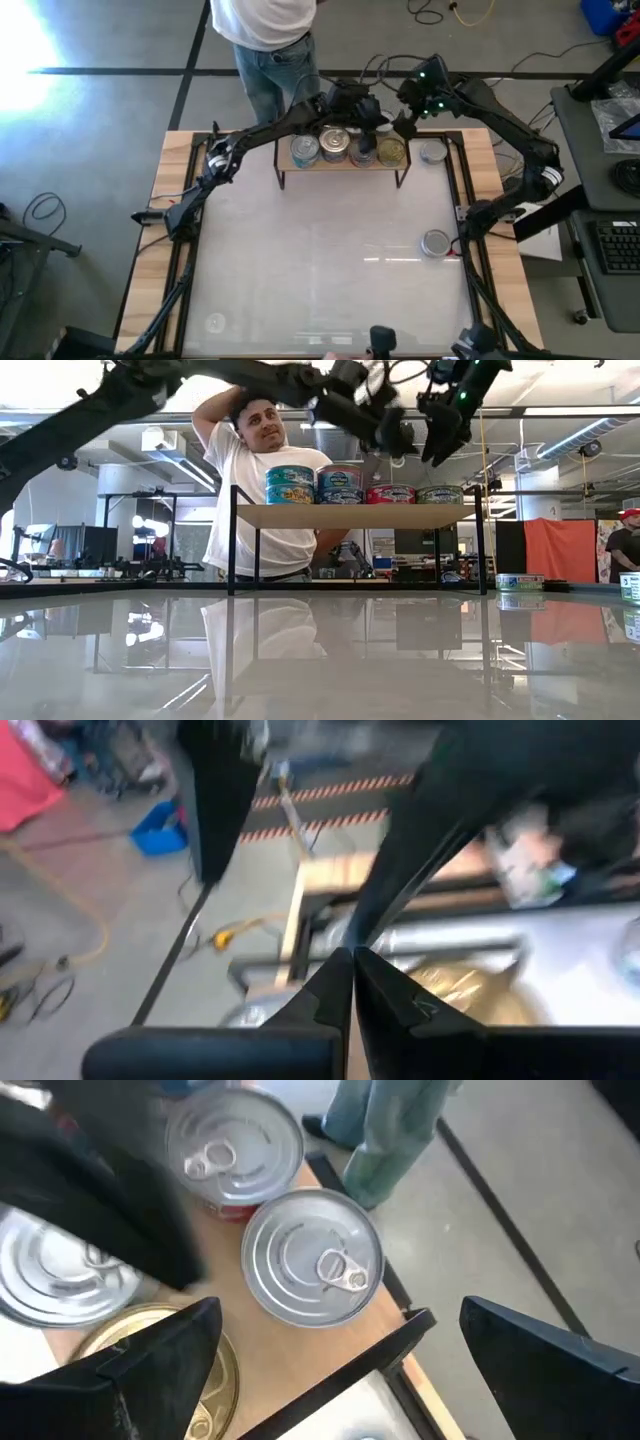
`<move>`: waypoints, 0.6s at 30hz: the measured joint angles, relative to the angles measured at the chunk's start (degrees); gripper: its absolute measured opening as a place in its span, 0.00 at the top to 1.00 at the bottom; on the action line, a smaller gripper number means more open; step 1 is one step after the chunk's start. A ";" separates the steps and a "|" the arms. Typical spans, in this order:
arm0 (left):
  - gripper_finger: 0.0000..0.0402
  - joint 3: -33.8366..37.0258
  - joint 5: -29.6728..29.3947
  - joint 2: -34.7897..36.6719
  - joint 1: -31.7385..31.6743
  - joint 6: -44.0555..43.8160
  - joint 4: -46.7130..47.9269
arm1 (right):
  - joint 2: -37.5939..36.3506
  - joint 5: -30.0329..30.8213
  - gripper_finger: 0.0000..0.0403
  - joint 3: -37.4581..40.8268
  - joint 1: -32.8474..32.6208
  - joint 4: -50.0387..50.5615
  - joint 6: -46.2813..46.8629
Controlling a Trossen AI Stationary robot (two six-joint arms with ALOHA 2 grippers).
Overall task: Stack canned seafood by type on shelf
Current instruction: Stack the bottom green tuna can on top of the red tuna can on the shelf
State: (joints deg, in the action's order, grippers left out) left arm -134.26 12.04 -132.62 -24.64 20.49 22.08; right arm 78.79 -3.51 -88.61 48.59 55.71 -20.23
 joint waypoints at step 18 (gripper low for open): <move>1.00 49.03 -1.98 43.87 10.32 -4.04 -11.40 | -1.99 -4.97 0.10 2.26 -5.45 5.04 1.54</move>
State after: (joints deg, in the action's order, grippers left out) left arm -85.22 10.07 -88.76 -14.32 16.45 10.68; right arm 76.80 -8.48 -86.34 43.15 60.75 -18.68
